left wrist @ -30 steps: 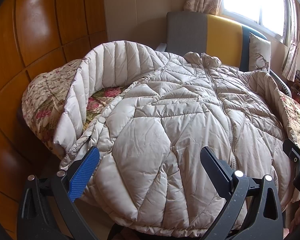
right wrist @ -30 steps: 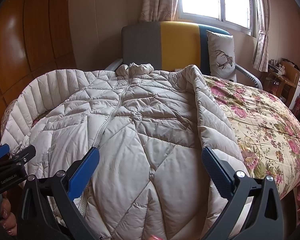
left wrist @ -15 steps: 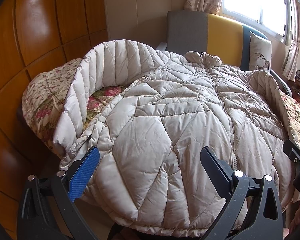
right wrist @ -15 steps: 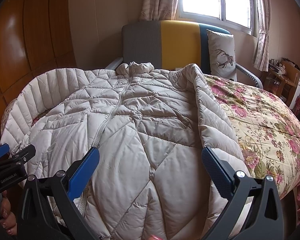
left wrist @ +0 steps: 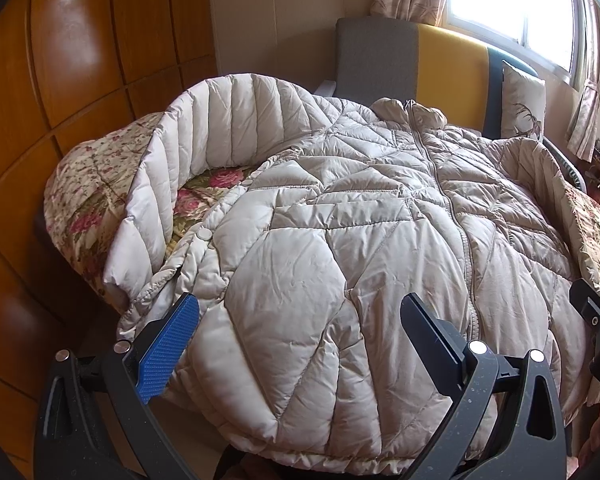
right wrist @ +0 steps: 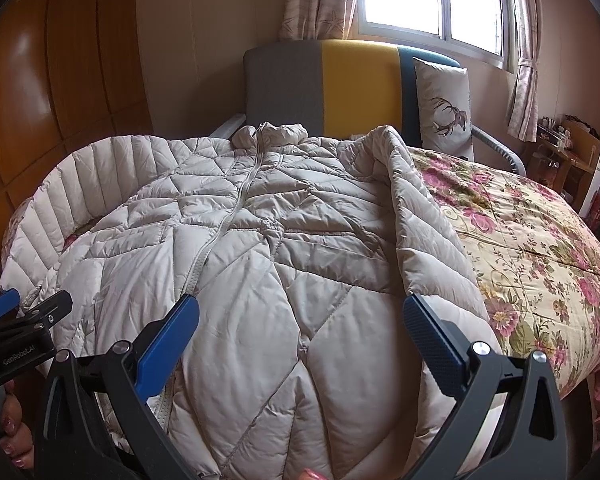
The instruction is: Fold large clothes
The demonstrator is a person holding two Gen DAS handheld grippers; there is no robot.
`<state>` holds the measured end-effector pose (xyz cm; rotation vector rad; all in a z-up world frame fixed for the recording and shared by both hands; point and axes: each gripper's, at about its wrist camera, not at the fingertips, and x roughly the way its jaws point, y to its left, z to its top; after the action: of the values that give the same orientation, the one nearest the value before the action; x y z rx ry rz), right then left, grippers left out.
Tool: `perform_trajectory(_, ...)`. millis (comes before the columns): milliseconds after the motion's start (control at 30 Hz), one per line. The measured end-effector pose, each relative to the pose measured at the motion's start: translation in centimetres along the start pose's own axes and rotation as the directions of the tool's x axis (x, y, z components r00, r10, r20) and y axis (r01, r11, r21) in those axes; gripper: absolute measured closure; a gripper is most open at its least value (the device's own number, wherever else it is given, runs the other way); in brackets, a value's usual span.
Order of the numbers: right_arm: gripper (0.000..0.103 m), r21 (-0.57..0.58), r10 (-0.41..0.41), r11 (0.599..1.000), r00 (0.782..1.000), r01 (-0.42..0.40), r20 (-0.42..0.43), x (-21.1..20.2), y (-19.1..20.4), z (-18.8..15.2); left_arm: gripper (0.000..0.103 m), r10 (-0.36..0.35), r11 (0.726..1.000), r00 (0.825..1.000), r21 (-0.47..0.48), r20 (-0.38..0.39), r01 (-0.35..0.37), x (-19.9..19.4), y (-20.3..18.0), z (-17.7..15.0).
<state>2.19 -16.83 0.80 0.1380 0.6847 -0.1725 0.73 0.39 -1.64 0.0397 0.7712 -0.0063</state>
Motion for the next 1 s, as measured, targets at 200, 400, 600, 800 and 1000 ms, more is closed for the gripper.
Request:
perform_trajectory(200,0.002,-0.031,0.002,1.0,1.0,-0.003,-0.027,0.6,0.4,-0.3,0.003,-0.001,1.0,1.0,0.006,0.008,0.001,0.0,-0.1,0.0)
perform_trajectory(400,0.002,-0.079,-0.006,0.997,0.996,-0.001,-0.091,2.1,-0.1,-0.5,0.003,0.016,0.999,0.997,0.039,0.073,-0.019,-0.6,-0.1,0.3)
perform_trajectory(600,0.002,-0.167,-0.22,0.967,0.963,0.193,-0.158,4.7,-3.3,-1.2,0.003,0.017,0.998,0.998,0.055,0.065,-0.021,0.0,0.2,0.5)
perform_trajectory(800,0.002,-0.144,-0.28,0.955,0.945,0.258,-0.169,5.7,-9.8,-0.4,0.003,0.027,0.996,0.996,0.085,0.085,-0.034,0.2,-0.2,0.4)
perform_trajectory(1000,0.002,-0.182,-0.461,0.879,0.884,0.441,-0.08,7.6,-16.5,3.6,0.003,0.004,0.992,0.995,0.122,0.097,-0.016,0.4,-0.7,0.2)
